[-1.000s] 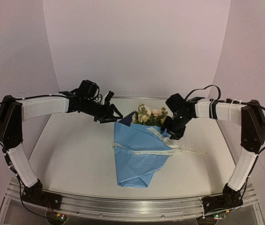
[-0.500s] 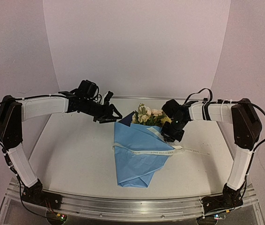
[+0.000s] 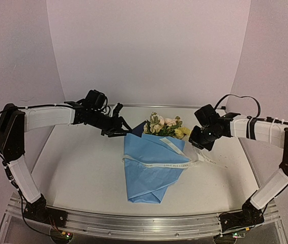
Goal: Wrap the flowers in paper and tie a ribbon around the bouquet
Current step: Place the right side of the ribbon on the folded bouquet.
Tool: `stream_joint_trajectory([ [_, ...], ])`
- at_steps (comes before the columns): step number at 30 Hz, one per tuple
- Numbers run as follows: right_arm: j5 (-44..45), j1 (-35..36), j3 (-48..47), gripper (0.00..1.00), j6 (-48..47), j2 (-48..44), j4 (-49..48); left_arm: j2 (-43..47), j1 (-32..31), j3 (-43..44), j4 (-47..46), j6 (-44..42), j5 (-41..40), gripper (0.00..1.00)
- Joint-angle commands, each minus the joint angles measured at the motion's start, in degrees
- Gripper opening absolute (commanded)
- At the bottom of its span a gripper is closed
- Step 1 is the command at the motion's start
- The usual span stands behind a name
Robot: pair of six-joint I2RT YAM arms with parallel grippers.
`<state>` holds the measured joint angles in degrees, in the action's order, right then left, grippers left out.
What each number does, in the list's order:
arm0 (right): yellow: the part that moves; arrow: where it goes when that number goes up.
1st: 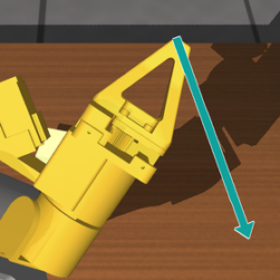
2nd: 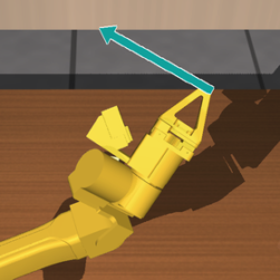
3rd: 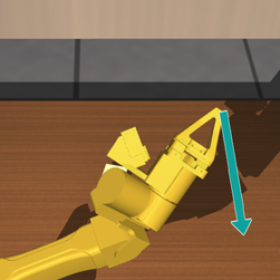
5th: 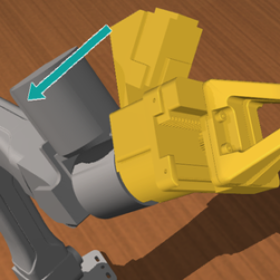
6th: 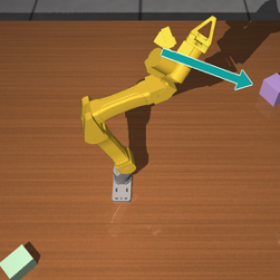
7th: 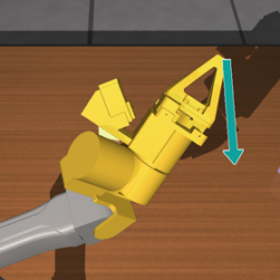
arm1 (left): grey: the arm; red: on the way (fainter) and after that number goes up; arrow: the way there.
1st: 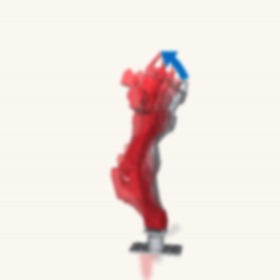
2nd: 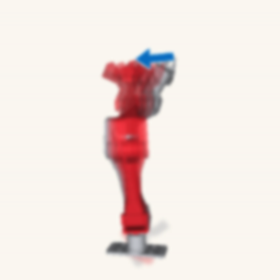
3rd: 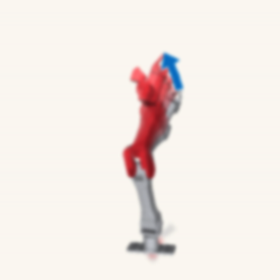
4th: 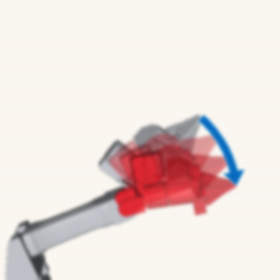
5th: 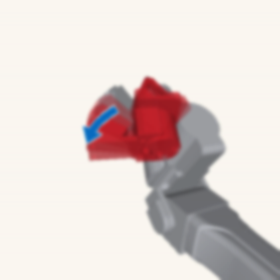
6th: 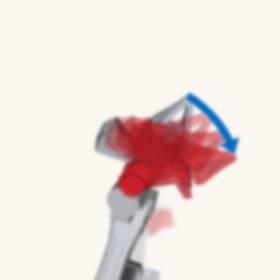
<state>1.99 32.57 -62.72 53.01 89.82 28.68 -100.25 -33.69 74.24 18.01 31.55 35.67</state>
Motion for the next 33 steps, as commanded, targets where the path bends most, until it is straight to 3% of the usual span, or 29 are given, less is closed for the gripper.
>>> stream_joint_trajectory([
  [1, -1.0, 0.8, 8.3, 0.0, -0.4, -8.8, -8.8, -0.9, 0.3, 1.3, -0.5, 0.2, 1.5, 0.39],
  [6, -0.9, 6.9, 15.2, 0.0, -6.1, -17.0, -14.7, -1.6, 0.2, 1.7, -0.1, -0.3, 1.1, 0.39],
  [11, 0.8, 13.8, 14.7, 0.0, -13.5, -18.3, -16.7, -2.2, 0.3, 2.1, 0.0, 0.2, 0.4, 0.39],
  [22, -3.5, 22.0, -4.6, 0.11, -22.8, -1.2, -9.1, -2.1, 0.4, 2.1, 0.0, 1.5, -1.0, 0.37],
  [30, -6.7, 20.2, -15.2, 0.41, -21.4, 10.9, -6.3, -1.4, 0.4, 1.2, -0.6, 1.9, -1.1, 0.37],
  [33, -10.8, 17.9, -18.3, 0.63, -18.8, 13.8, -5.5, -0.9, 0.4, 0.5, -0.8, 1.9, -1.3, 0.37],
])
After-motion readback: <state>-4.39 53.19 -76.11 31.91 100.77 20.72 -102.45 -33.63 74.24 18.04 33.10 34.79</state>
